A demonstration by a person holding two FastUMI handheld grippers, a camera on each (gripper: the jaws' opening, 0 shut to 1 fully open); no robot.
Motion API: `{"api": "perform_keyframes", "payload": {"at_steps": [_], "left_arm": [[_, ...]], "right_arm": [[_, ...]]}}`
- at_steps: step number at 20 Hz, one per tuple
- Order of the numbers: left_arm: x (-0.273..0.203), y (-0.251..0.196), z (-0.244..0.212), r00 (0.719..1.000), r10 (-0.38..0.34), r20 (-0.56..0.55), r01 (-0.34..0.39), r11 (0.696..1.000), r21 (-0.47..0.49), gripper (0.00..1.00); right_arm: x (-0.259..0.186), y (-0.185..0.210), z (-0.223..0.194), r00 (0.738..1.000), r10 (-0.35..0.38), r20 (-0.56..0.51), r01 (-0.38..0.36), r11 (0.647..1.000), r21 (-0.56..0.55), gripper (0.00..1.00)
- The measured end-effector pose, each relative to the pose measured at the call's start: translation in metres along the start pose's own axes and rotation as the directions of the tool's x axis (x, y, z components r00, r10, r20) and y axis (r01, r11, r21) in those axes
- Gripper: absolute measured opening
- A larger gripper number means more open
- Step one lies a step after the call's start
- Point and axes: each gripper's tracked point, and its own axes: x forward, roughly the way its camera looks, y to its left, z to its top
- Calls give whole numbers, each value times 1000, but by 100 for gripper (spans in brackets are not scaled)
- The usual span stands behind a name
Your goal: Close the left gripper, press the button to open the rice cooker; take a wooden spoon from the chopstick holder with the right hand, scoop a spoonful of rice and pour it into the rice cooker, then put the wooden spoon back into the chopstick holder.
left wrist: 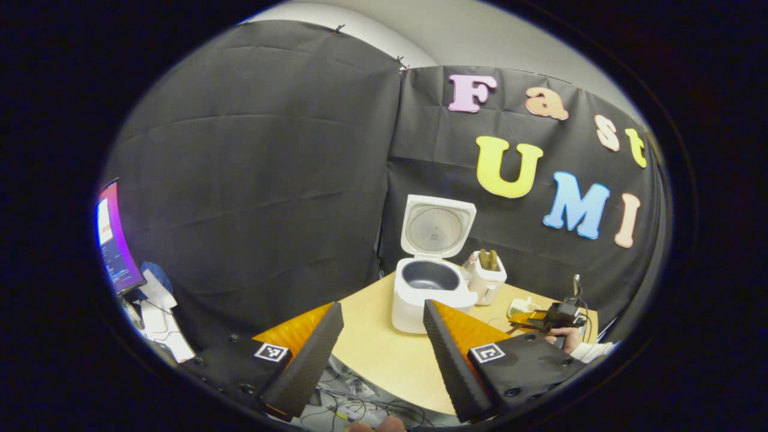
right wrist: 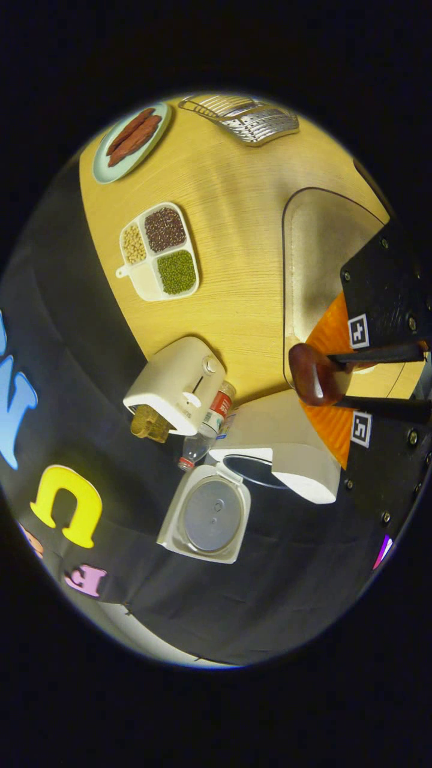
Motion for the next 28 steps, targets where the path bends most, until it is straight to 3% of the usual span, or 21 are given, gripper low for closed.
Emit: {"api": "perform_keyframes", "payload": {"at_steps": [1, 3, 5, 6, 8, 19, 23, 28], "left_arm": [[0, -3, 0, 1000, -2, -2, 2, 1000, 12, 89], [0, -10, 2, 1000, -6, -1, 6, 999, 40, 94], [1, -16, 5, 1000, -13, 1, 12, 998, 57, 94], [2, -19, 4, 1000, -17, 1, 16, 998, 62, 89], [4, -24, 7, 1000, -22, 7, 21, 997, 68, 94], [6, -26, 6, 1000, -14, 6, 13, 997, 79, 94], [6, -23, 11, 1000, -7, 21, 5, 997, 76, 94], [4, -11, 10, 1000, 18, 25, -20, 997, 68, 94]], "right_arm": [[-4, 0, 4, 1000, 12, 11, -12, 1000, 9, 24], [-12, 7, 9, 999, 36, 19, -36, 999, 26, 24], [-20, 17, 14, 997, 70, 25, -71, 996, 56, 24], [-23, 22, 18, 995, 91, 32, -93, 992, 81, 24], [-30, 31, 26, 991, 129, 45, -134, 981, 138, 24], [-53, 53, 52, 962, 269, 48, -272, 925, 264, 24], [-52, 95, 67, 935, 343, 87, -353, 879, 320, 24], [-25, 189, 86, 900, 424, 102, -436, 865, 247, 23]]}}
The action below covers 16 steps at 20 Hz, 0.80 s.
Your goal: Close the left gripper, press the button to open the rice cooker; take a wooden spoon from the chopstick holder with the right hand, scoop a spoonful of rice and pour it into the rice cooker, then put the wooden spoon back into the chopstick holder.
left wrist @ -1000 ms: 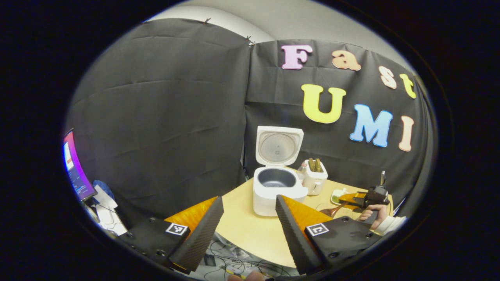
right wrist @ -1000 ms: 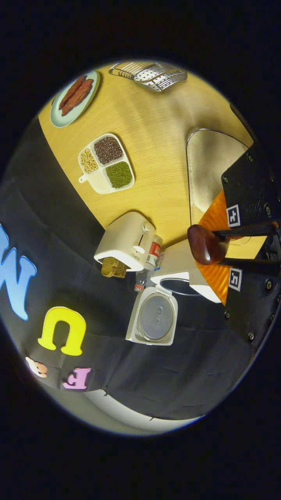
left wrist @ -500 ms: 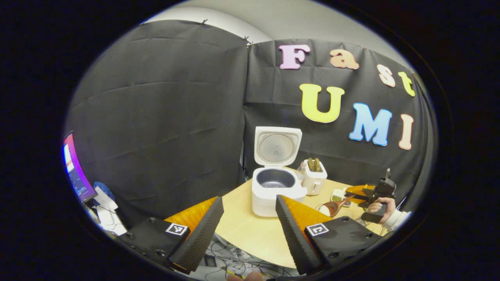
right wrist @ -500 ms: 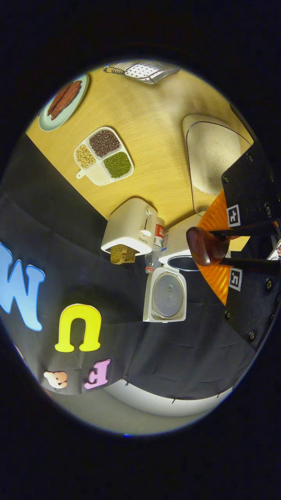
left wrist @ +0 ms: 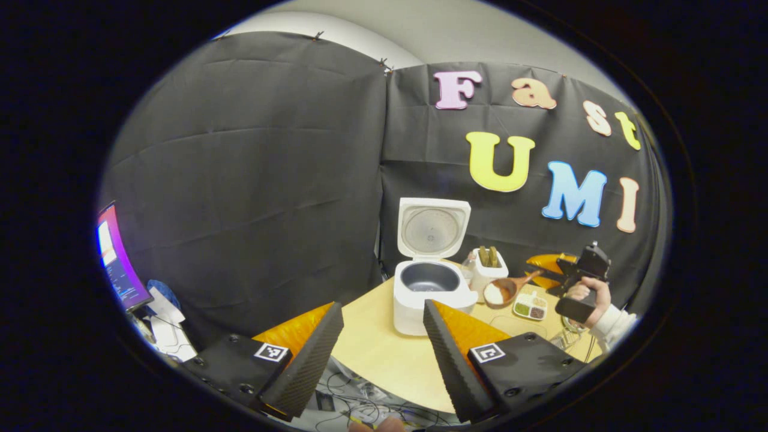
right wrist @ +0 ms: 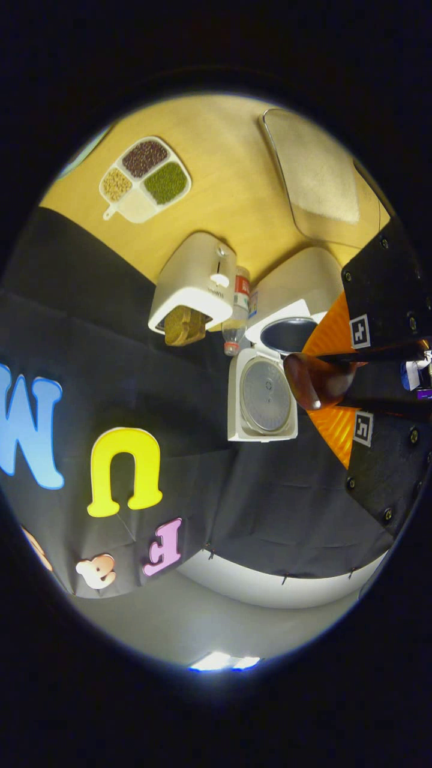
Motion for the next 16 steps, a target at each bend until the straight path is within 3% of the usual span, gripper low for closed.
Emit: {"api": "perform_keyframes", "payload": {"at_steps": [3, 6, 11, 16], "left_arm": [[1, 10, 1, 1000, 20, 2, -20, 1000, -7, 94], [1, 24, -2, 999, 49, -5, -49, 999, -18, 94], [-3, 50, -13, 994, 108, -35, -109, 994, -27, 94], [-2, 72, -16, 987, 149, -53, -152, 987, -60, 94]], "right_arm": [[55, 24, -3, 1000, 21, -8, -21, 997, -68, 23], [103, 20, -8, 999, -36, -12, 33, 978, -206, 23], [163, -6, -34, 988, -148, -38, 119, 904, -412, 23], [181, -34, -62, 974, -223, -40, 164, 819, -549, 23]]}}
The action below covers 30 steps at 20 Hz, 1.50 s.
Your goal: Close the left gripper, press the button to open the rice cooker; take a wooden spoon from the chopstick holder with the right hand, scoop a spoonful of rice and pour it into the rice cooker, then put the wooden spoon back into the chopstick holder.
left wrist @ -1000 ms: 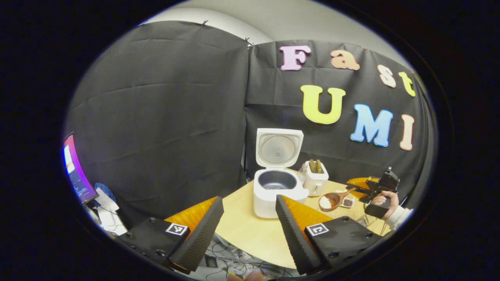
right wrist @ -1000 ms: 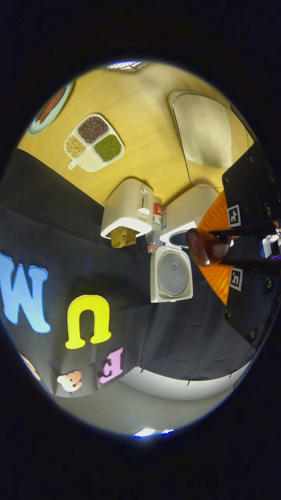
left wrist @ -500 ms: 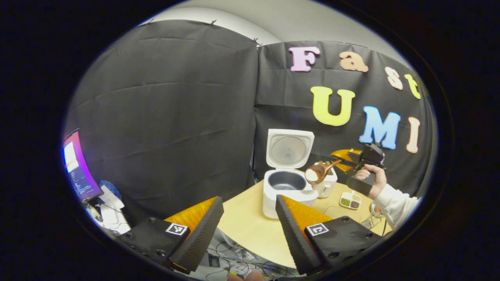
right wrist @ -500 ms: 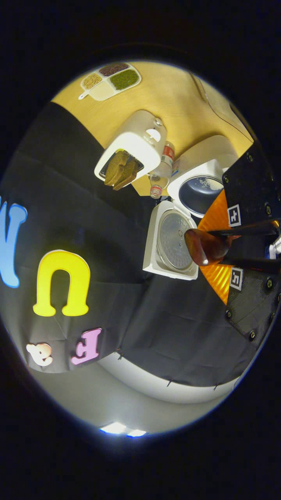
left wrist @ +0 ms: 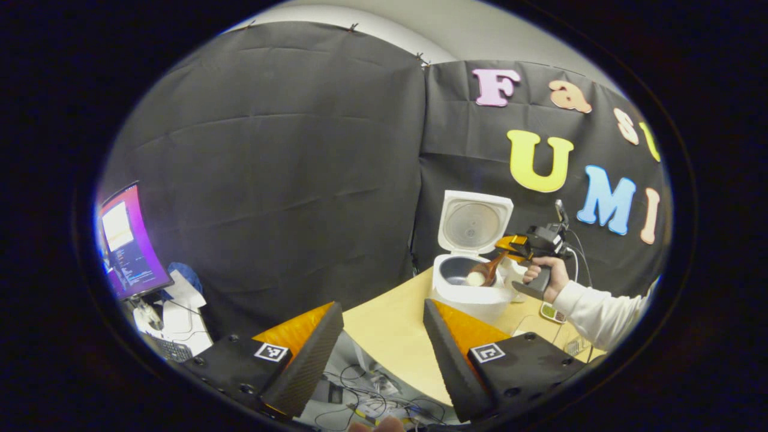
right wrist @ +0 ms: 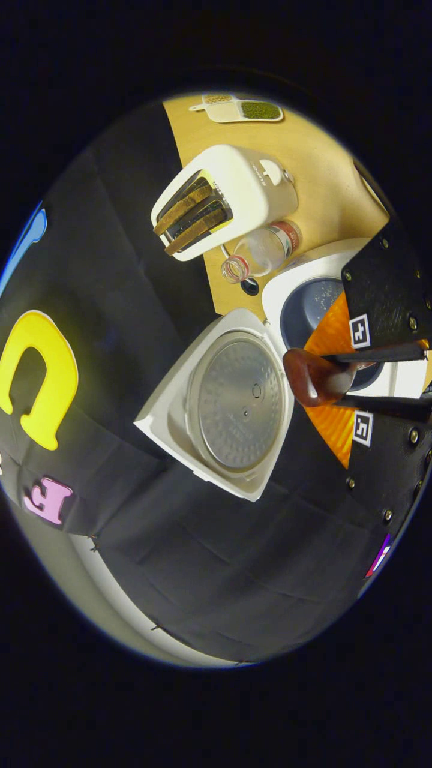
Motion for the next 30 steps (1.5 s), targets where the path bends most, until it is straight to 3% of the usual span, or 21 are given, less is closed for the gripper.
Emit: {"api": "perform_keyframes", "payload": {"at_steps": [1, 3, 5, 6, 7, 9, 11, 14, 15, 18, 19, 20, 21, 22, 24, 25, 27, 28, 30], "left_arm": [[2, 2, -4, 1000, 3, -6, -3, 1000, 1, 89], [6, 3, -7, 1000, 5, -13, -5, 1000, -1, 95], [9, 1, -7, 1000, 1, -21, -1, 1000, -5, 89], [9, 1, -9, 1000, 0, -24, -1, 1000, -4, 89], [9, 2, -11, 1000, 0, -25, 0, 1000, -3, 95], [13, 1, -14, 1000, -3, -30, 3, 1000, 0, 95], [13, 1, -15, 999, -5, -33, 5, 1000, 2, 95], [13, 1, -15, 999, -8, -36, 8, 1000, 5, 95], [13, 1, -14, 999, -8, -35, 8, 1000, 5, 89], [12, 2, -13, 1000, -6, -28, 6, 1000, 13, 89], [13, 1, -14, 1000, -4, -27, 4, 1000, 15, 94], [12, 1, -13, 1000, -2, -23, 2, 1000, 15, 89], [11, 1, -12, 1000, 0, -21, 1, 1000, 12, 89], [8, 0, -12, 1000, 1, -21, -1, 1000, 10, 94], [4, 0, -11, 1000, 5, -14, -5, 1000, 11, 94], [1, 0, -11, 1000, 7, -10, -7, 1000, 13, 89], [-5, 0, -10, 1000, 10, -4, -10, 1000, 10, 94], [-7, 0, -10, 1000, 10, -2, -10, 1000, 5, 94], [-8, -1, -14, 1000, 4, 0, -4, 1000, -5, 89]], "right_arm": [[2, -1, -6, 1000, -6, -13, 6, 1000, -29, 23], [7, 0, -18, 999, -12, -36, 8, 995, -102, 23], [7, 0, -29, 998, -23, -53, 11, 980, -200, 23], [7, 0, -35, 998, -31, -58, 15, 966, -258, 23], [6, -2, -41, 997, -40, -63, 18, 950, -312, 23], [-3, 1, -58, 996, -54, -76, 18, 910, -414, 23], [-10, 0, -70, 995, -69, -69, 22, 844, -536, 24], [-16, 0, -83, 993, -111, -28, 60, 716, -696, 23], [-17, 1, -86, 993, -112, -21, 62, 682, -729, 23], [-21, 3, -91, 994, -113, 14, 77, 579, -812, 24], [-22, 2, -85, 992, -117, 45, 102, 541, -835, 24], [-23, 3, -87, 991, -118, 56, 109, 520, -847, 24], [-23, 4, -88, 992, -117, 54, 108, 522, -846, 24], [-23, 3, -90, 992, -118, 38, 97, 553, -828, 24], [-23, 5, -85, 993, -117, 17, 92, 678, -730, 24], [-26, 7, -80, 993, -115, 6, 90, 747, -659, 24], [-27, 3, -61, 994, -104, -18, 83, 870, -486, 24], [-26, -2, -53, 995, -92, -31, 73, 921, -381, 24], [-30, -11, -37, 996, -65, -54, 53, 980, -190, 24]]}}
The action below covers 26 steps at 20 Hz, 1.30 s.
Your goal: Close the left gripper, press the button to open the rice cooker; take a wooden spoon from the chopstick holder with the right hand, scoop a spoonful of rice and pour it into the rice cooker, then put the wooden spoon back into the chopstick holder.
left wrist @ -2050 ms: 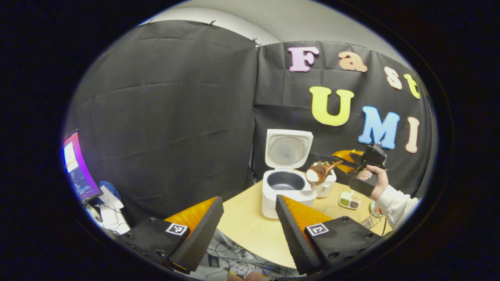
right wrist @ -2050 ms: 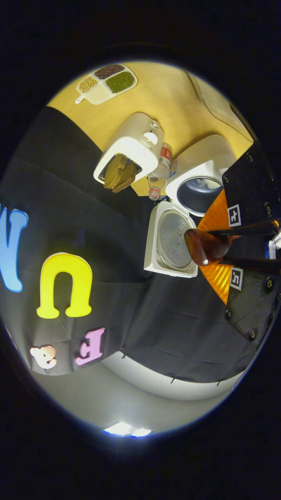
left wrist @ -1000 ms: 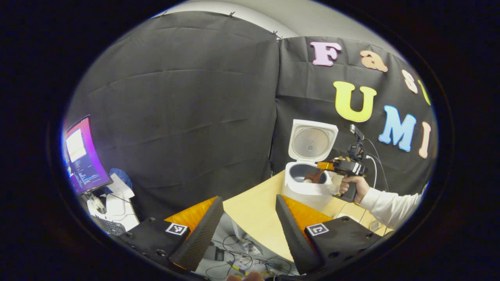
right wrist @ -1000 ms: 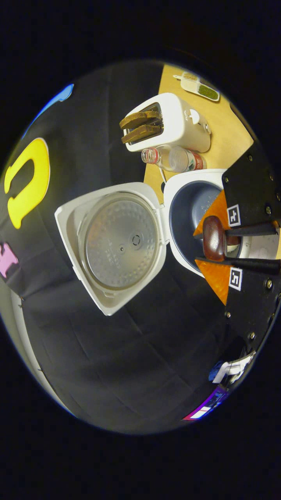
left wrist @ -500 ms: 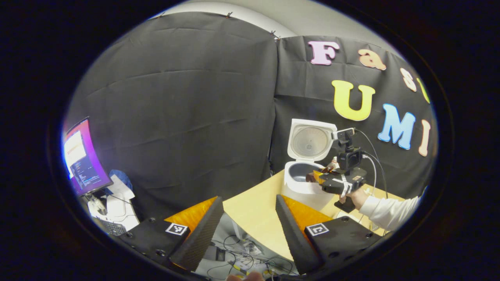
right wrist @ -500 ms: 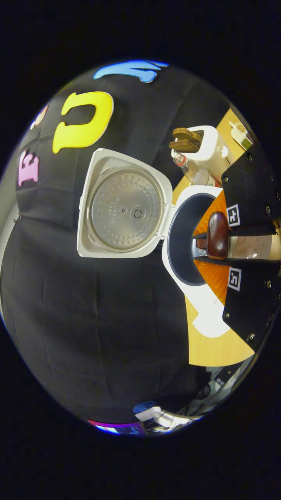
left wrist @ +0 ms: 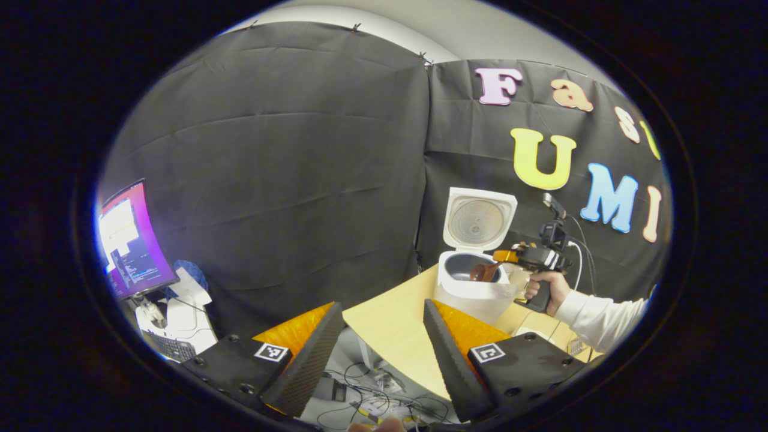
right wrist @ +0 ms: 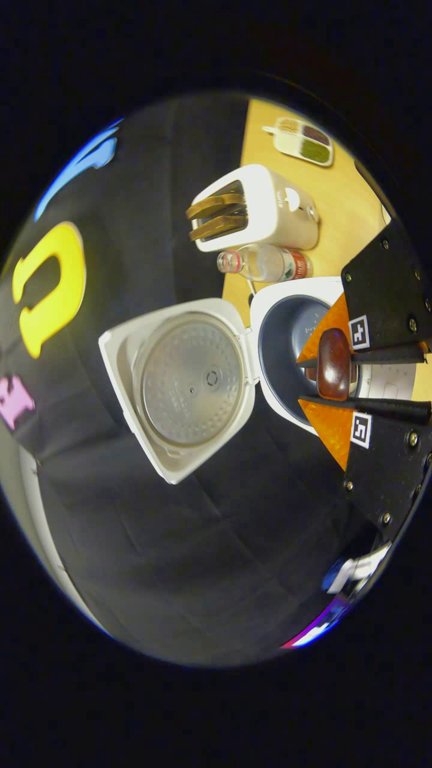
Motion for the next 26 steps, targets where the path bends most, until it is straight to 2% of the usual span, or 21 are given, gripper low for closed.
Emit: {"api": "perform_keyframes", "payload": {"at_steps": [2, 6, 7, 8, 9, 10, 13, 16, 17, 19, 21, 24, 26], "left_arm": [[-6, -1, -1, 1000, -8, 7, 8, 1000, -3, 94], [-16, -9, -3, 999, -45, 24, 45, 999, 12, 94], [-16, -14, -1, 998, -62, 28, 62, 998, 14, 89], [-17, -17, 0, 996, -82, 32, 82, 997, 16, 99], [-19, -22, 2, 994, -105, 40, 104, 994, 16, 99], [-20, -27, 4, 990, -130, 50, 130, 991, 16, 94], [-27, -35, 11, 973, -215, 78, 214, 977, 19, 89], [-38, -36, 14, 949, -296, 109, 295, 955, 29, 89], [-39, -38, 10, 939, -324, 114, 323, 946, 32, 99], [-40, -47, -2, 913, -392, 109, 392, 920, 27, 89], [-40, -57, -19, 884, -459, 90, 460, 888, 8, 89], [-35, -63, -33, 873, -484, 62, 486, 874, -19, 89], [-45, -68, -20, 872, -482, 88, 486, 873, -32, 89]], "right_arm": [[-8, -9, 15, 1000, 21, 12, -22, 990, 138, 24], [-46, -25, 39, 996, 46, 71, -68, 942, 330, 24], [-62, -30, 45, 995, 43, 91, -72, 932, 355, 23], [-69, -33, 48, 994, 36, 107, -73, 926, 371, 24], [-86, -40, 52, 992, 28, 121, -73, 921, 382, 24], [-103, -47, 54, 990, 13, 140, -67, 918, 390, 24], [-165, -74, 63, 980, -61, 187, -21, 912, 411, 23], [-218, -90, 65, 962, -157, 222, 45, 897, 441, 23], [-238, -100, 64, 953, -197, 232, 76, 893, 444, 24], [-277, -124, 50, 933, -269, 240, 143, 887, 439, 24], [-321, -145, 38, 909, -335, 248, 202, 875, 441, 24], [-372, -183, 22, 876, -411, 252, 270, 851, 451, 23], [-394, -207, 15, 859, -447, 249, 308, 840, 446, 24]]}}
